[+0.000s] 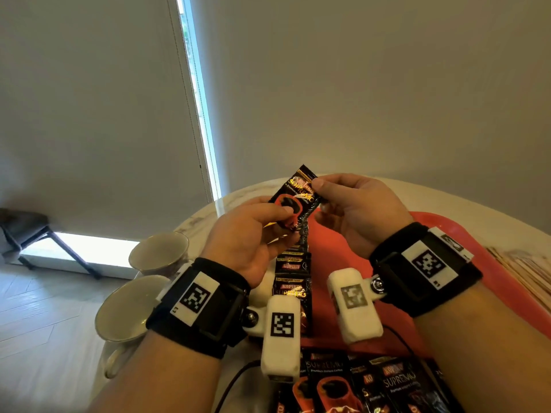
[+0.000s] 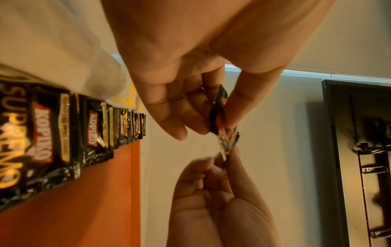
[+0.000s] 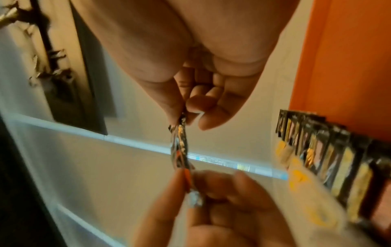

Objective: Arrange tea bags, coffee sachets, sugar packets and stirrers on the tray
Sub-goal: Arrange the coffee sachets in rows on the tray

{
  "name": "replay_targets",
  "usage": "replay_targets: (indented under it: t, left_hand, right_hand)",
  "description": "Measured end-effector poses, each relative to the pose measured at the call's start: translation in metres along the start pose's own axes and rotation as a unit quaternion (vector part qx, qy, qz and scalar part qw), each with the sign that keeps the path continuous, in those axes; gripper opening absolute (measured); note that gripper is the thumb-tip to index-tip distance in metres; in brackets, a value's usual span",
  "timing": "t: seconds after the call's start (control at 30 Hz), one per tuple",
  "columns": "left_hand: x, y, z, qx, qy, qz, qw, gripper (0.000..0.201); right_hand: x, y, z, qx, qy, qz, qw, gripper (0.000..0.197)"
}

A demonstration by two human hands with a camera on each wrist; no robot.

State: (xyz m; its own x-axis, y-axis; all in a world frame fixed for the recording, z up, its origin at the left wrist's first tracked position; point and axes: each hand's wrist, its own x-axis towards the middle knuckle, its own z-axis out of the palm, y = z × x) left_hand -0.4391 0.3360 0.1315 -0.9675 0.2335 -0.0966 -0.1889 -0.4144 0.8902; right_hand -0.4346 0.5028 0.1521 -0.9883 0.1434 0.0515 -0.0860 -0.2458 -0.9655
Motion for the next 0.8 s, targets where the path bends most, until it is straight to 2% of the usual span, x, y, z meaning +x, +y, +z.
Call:
replay_targets:
  t: [0.07,0.2,0.33,0.4,0.5,0.63,0.8]
  left_hand:
    - [0.000,0.000,-0.001,0.024,-0.012,0.003,1.000,0.010]
    - [-0.001,-0.003,0.002,0.056,-0.041,0.023,0.997,0.011]
    - [0.000,-0.006,0.001,0.031,0.006,0.041,0.999,0.008]
    - [0.001,-0.007,-0.001,0.035,0.019,0.038,0.998,0.010]
    - [0.002,-0.007,0.000,0.035,0.022,0.035,0.999,0.013]
    - [0.005,-0.004,-0.002,0.016,0.054,0.050,0.997,0.010]
    - [0.014,-0.001,-0.011,-0.008,0.105,0.052,0.993,0.007]
  right_hand:
    - [0.000,-0.005,-0.001,0.050,-0.002,0.034,0.998,0.006]
    - [-0.001,-0.008,-0.003,0.139,-0.004,0.061,0.988,0.008]
    - [-0.004,-0.006,-0.004,0.043,-0.075,0.052,0.995,0.039]
    - [-0.006,-0.006,0.000,-0.012,-0.084,0.050,0.995,0.028]
    - [-0.005,-0.003,0.003,-0.030,-0.046,0.037,0.998,0.013]
    - [0.014,0.006,-0.010,0.006,0.047,0.073,0.996,0.017]
    - [0.063,0.017,-0.043,-0.146,0.121,0.141,0.972,0.016]
